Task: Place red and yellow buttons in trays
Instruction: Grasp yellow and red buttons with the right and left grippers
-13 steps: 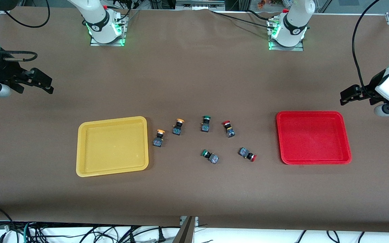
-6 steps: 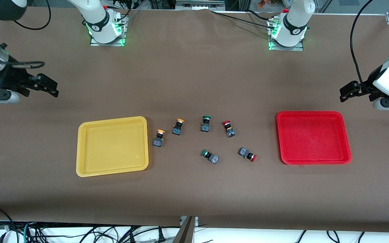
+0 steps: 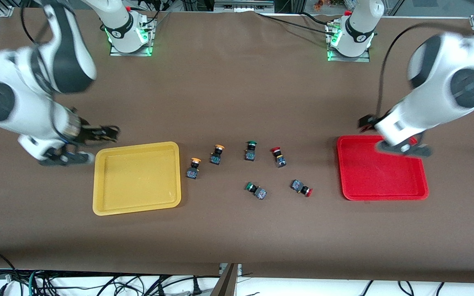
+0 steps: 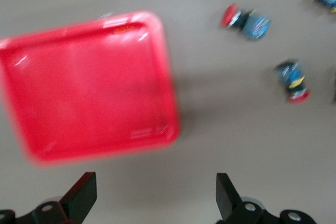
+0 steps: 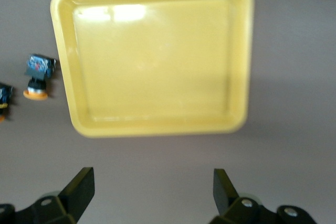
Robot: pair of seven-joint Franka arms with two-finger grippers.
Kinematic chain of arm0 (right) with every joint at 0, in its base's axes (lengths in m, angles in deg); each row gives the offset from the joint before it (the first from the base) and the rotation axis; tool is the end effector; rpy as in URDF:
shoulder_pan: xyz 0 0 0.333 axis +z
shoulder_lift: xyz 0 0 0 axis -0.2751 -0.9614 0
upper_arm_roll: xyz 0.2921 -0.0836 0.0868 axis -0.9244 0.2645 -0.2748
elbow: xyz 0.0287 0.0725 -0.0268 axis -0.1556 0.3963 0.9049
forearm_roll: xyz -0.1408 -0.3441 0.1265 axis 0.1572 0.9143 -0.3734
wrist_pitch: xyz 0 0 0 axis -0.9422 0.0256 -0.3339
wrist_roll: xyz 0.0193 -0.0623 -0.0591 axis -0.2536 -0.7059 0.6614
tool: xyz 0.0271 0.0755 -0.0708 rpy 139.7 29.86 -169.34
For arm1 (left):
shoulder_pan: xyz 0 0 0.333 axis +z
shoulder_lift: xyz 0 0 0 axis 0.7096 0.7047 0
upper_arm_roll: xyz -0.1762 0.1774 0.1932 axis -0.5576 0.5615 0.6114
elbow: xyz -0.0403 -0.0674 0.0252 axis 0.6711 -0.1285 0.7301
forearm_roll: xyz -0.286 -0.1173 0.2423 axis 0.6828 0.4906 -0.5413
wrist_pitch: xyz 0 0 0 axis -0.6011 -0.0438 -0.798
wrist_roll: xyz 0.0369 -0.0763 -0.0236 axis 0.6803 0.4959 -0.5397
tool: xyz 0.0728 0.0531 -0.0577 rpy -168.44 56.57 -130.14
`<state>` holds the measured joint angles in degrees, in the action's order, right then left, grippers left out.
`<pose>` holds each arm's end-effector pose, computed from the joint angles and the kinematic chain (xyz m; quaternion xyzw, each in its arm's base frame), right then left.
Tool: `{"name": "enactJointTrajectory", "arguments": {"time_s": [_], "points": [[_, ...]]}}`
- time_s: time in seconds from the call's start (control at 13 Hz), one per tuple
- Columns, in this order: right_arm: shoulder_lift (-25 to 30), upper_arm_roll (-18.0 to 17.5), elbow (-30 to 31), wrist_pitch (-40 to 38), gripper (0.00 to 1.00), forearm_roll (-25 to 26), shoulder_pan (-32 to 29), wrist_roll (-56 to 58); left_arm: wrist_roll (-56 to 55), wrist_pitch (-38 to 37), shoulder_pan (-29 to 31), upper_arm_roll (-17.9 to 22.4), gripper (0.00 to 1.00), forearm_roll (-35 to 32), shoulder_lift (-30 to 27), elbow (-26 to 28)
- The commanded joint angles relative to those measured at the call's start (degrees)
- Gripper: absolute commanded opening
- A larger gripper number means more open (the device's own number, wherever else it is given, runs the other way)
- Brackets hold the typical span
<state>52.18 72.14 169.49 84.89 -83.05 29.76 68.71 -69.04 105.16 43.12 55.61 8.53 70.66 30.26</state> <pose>0.6401 0.1393 0.4060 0.9972 0.0469 -0.0587 0.0039 0.6210 -0.1359 0.4201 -0.9946 0.0800 0.0663 0.0021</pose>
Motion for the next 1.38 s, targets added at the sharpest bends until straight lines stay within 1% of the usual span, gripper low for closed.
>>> {"name": "enactJointTrajectory", "arguments": {"time_s": [0.0, 0.08, 0.15, 0.23, 0.31, 0.38, 0.46, 0.54, 0.62, 0.77, 0.85, 0.92, 1.0, 1.08, 1.15, 1.23, 1.31], "points": [[-7.19, 0.12, -2.38, 8.37, 1.0, -4.37, 5.27, -5.25, -8.93, 5.29, -2.14, 0.2, 1.0, 0.64, 14.23, -13.77], [-11.14, 0.03, -5.17, 11.63, 1.0, -6.05, 6.59, -9.2, -14.91, 8.01, -3.19, 0.2, 1.0, 0.11, 17.22, -16.41], [-14.66, 0.03, -8.07, 13.05, 1.0, -6.41, 8.34, -12.81, -21.24, 11.35, -4.33, 0.63, 1.0, 0.11, 19.43, -17.22], [-17.74, 0.03, -10.36, 13.68, 1.0, -6.59, 9.93, -15.89, -30.26, 15.91, -4.51, 0.64, 1.0, 0.2, 20.84, -17.14], [-20.03, 0.03, -11.69, 14.9, 1.0, -6.5, 11.42, -18.27, -39.23, 19.61, -4.69, 0.64, 1.0, 0.28, 22.42, -17.14], [-21.53, 0.03, -11.71, 17.18, 1.0, -6.59, 12.22, -20.12, -47.41, 23.3, -4.69, 0.64, 1.0, 0.28, 24.26, -17.23], [-22.77, 0.03, -11.62, 19.03, 1.0, -6.76, 12.23, -21.36, -53.23, 26.81, -4.95, 0.64, 1.0, 0.11, 25.67, -17.14], [-23.47, 0.03, -11.27, 20.09, 1.0, -7.2, 12.23, -22.59, -58.43, 27.72, -6.43, 0.72, 1.0, -0.07, 26.3, -16.88], [-24.27, 0.03, -11.09, 21.32, 1.0, -9.29, 12.66, -23.82, -62.13, 27.64, -7.49, 1.07, 1.0, -0.24, 26.74, -15.83], [-25.67, 0.03, -11.09, 22.73, 1.0, -11.42, 13.55, -24.79, -67.94, 27.64, -10.12, 1.51, 1.0, -0.94, 29.28, -14.95], [-26.2, 0.03, -11.0, 23.52, 1.0, -11.68, 13.98, -26.28, -70.06, 27.29, -12.05, 2.04, 1.0, -2.69, 29.9, -14.86], [-26.47, 0.03, -10.92, 23.7, 1.0, -11.69, 14.77, -27.6, -70.86, 25.81, -13.38, 3.43, 1.0, -5.84, 29.82, -13.03], [-26.47, 0.03, -10.91, 23.62, 0.99, -11.69, 14.86, -28.48, -70.44, 25.62, -13.65, 3.71, 1.0, -8.3, 30.26, -12.58], [-26.47, 0.03, -10.48, 23.62, 0.99, -11.69, 15.13, -29.62, -70.26, 25.62, -13.57, 3.71, 0.78, -9.11, 31.39, -12.74], [-26.47, 0.03, -10.13, 23.62, 0.99, -11.69, 15.39, -30.24, -70.26, 25.62, -13.74, 3.71, 0.51, -9.21, 32.1, -12.66], [-26.56, 0.03, -9.6, 23.79, 0.99, -11.69, 15.48, -30.25, -70.26, 25.71, -13.83, 3.71, 0.36, -9.21, 33.06, -12.83], [-26.56, 0.03, -9.16, 24.14, 0.99, -11.6, 15.48, -30.25, -70.26, 25.71, -13.74, 3.71, 0.15, -9.21, 32.98, -13.01]]}}
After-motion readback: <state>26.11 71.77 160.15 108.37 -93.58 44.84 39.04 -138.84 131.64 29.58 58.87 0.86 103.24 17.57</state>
